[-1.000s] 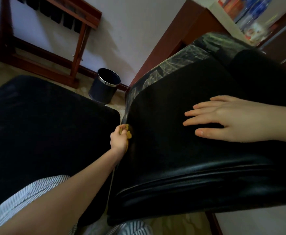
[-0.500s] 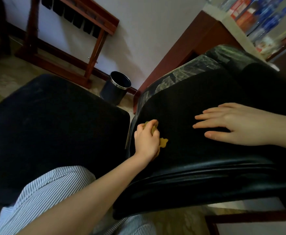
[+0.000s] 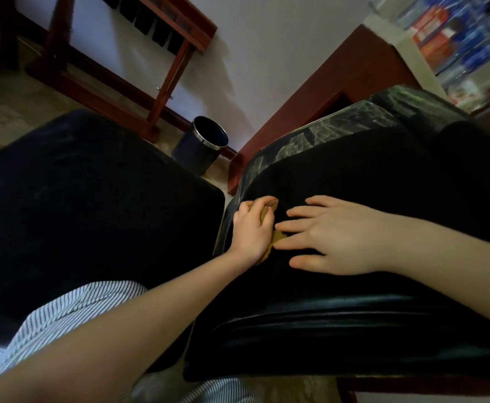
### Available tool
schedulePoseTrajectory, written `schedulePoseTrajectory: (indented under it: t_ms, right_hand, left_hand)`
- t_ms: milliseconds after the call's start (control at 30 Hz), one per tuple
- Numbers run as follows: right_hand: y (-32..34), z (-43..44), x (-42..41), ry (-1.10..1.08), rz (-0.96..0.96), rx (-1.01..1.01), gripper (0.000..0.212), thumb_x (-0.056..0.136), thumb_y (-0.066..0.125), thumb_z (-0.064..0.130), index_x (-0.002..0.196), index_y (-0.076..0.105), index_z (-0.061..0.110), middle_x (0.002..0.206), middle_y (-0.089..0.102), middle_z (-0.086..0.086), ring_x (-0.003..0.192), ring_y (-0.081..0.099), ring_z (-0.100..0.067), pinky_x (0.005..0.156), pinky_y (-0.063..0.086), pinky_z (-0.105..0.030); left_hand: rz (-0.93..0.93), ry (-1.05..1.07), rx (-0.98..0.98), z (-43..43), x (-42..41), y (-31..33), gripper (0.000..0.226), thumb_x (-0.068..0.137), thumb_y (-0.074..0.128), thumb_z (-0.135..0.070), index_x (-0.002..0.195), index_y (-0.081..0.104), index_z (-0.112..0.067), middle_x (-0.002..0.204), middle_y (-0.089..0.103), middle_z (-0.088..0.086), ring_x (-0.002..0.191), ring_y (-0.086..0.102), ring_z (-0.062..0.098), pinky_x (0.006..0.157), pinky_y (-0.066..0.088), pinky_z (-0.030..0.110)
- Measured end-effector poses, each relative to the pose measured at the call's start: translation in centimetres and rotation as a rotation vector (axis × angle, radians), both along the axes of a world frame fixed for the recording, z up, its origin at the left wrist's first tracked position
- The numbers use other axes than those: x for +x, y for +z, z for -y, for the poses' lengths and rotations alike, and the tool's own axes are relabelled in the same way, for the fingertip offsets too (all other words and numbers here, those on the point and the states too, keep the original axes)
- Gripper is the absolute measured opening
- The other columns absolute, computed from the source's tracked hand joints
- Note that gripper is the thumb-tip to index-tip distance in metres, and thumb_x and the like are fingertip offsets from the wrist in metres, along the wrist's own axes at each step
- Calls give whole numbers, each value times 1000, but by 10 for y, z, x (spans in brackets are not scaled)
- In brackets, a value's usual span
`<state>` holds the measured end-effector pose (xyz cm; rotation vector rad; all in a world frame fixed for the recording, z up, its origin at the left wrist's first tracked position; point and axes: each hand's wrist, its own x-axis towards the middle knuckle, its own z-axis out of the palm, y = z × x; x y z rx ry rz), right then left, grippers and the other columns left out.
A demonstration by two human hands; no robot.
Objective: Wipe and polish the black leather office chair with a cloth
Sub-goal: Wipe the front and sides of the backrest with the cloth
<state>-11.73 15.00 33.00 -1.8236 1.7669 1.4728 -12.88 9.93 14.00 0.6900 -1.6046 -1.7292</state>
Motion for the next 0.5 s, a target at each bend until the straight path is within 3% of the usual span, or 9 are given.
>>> schedulePoseTrajectory:
  t_ms: [233, 333, 400, 500]
  right_hand:
    - [-36, 5, -21, -57, 13, 51, 50, 98, 22, 51, 146, 23, 37, 157, 13, 10, 144, 1, -12, 115, -7, -35]
    - [-41, 8, -27, -124, 30, 63, 50, 98, 22, 50, 147, 22, 37, 157, 13, 11, 144, 1, -10, 115, -5, -34]
    - [-44, 10, -30, -134, 36, 67, 50, 98, 22, 50, 146, 21, 38, 157, 13, 11, 144, 3, -10, 115, -4, -34]
    - [-47, 10, -33, -143, 24, 82, 49, 98, 22, 51, 146, 19, 41, 156, 12, 12, 144, 3, -9, 115, -2, -34]
  left_hand:
    - [65, 9, 48, 55, -65, -41, 32, 98, 40, -19, 126, 55, -25, 124, 47, 8, 120, 40, 21, 98, 24, 21]
    - [69, 30, 128, 76, -88, -63, 31, 97, 42, -16, 124, 57, -22, 123, 49, 12, 118, 46, 23, 99, 34, 24]
    - [66, 45, 199, 79, -97, -78, 30, 96, 42, -12, 120, 59, -18, 120, 53, 20, 109, 55, 31, 83, 45, 19]
    - [86, 43, 249, 72, -97, -92, 31, 96, 40, -10, 121, 59, -14, 118, 56, 19, 99, 59, 25, 62, 40, 2]
